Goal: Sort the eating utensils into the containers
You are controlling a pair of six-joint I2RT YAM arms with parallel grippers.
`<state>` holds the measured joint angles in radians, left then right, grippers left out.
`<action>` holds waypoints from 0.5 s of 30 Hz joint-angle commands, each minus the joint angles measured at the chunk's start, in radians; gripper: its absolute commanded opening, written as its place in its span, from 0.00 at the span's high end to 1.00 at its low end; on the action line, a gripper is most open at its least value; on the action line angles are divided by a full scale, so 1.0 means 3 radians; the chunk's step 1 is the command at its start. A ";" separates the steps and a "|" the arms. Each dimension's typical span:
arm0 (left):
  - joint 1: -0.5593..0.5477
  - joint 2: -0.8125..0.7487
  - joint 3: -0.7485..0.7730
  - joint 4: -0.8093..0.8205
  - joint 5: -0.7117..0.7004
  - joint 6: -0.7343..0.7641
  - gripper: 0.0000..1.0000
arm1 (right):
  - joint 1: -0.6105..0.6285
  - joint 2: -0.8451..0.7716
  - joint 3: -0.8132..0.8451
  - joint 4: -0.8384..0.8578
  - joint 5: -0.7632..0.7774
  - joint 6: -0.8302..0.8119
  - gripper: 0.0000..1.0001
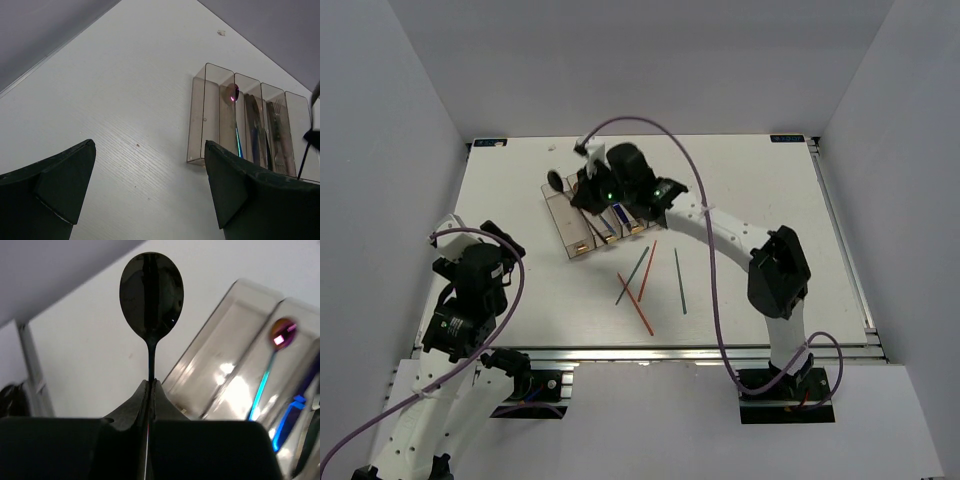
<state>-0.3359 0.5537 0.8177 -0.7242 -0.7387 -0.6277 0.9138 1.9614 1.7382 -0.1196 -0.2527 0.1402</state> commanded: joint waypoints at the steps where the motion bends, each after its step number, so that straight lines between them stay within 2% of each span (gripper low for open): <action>1: 0.0010 0.0016 0.0005 0.0062 0.0054 0.0047 0.02 | -0.0233 0.0364 0.0443 -0.0021 -0.0073 0.0070 1.00; 8: 0.0010 0.0082 0.0010 0.0083 0.0090 0.0068 0.02 | -0.0413 0.0890 0.0878 0.0449 0.0269 0.0131 1.00; 10: 0.0010 0.0107 0.0015 0.0088 0.0105 0.0078 0.02 | -0.0433 0.1049 0.1154 0.0404 0.0376 0.0101 1.00; 15: 0.0010 0.0174 0.0010 0.0128 0.0217 0.0119 0.02 | -0.0459 0.1346 0.1201 0.0541 0.0612 0.0049 1.00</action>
<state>-0.3359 0.6003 0.8173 -0.7044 -0.7013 -0.6086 0.7799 2.3638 2.0415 -0.0441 -0.1268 0.1558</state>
